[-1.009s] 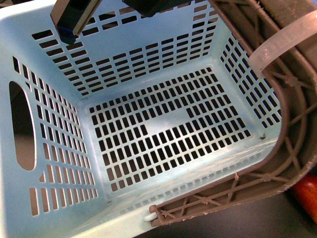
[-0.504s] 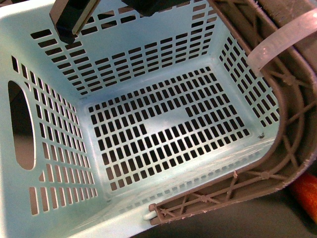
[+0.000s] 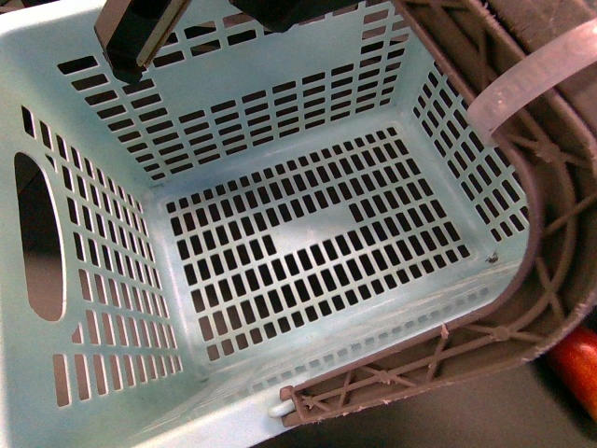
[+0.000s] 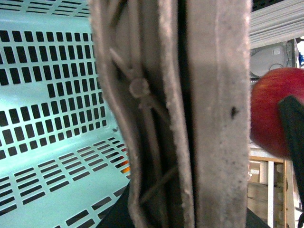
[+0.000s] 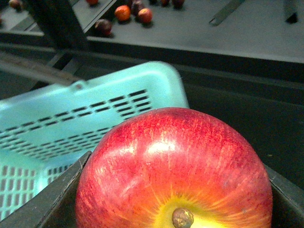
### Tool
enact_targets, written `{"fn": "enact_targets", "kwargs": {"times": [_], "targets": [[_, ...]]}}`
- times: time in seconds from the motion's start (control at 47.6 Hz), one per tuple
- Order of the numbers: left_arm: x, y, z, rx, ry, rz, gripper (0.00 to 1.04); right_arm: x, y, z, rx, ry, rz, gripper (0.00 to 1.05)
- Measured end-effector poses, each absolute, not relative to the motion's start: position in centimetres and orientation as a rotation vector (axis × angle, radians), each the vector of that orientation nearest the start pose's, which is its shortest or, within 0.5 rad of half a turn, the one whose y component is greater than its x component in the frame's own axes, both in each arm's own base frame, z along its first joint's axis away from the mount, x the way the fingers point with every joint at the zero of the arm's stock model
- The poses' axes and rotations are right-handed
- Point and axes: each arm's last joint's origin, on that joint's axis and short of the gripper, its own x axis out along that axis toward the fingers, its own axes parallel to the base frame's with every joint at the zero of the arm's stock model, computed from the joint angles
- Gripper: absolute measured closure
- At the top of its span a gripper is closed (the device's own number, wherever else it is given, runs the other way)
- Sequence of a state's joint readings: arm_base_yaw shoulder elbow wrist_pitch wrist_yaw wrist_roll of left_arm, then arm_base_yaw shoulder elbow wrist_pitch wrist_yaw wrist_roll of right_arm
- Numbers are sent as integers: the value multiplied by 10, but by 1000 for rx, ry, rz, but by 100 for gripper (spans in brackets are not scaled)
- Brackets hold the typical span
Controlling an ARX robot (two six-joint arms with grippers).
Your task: Pick apple with right arm and hold basket with left
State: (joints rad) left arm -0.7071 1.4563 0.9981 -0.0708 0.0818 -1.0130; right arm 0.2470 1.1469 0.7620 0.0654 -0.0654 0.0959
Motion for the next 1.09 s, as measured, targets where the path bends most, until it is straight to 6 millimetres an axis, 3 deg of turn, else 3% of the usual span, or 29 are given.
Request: {"fn": "enact_targets", "kwargs": {"times": [0.21,0.483,0.567,0.609,0.841,1.093], "targets": [[241,-209,262,-771,847,-434,89,245,88,262,64,376,342,24],[241,-209,262,-771,847,-433,89,251,102,247,102,425,334,23],[241,-209,262,-771,846,-434,89,250,105,245,108,435,340,8],[241,-209,262,-771,847,-435,89,249,104,245,112,434,335,8],[242,-210,262,-766,849,-436,89,243,91,249,150,395,267,9],[242,-209,262,-767,844,-430,89,217,47,264,188,250,19,9]]}}
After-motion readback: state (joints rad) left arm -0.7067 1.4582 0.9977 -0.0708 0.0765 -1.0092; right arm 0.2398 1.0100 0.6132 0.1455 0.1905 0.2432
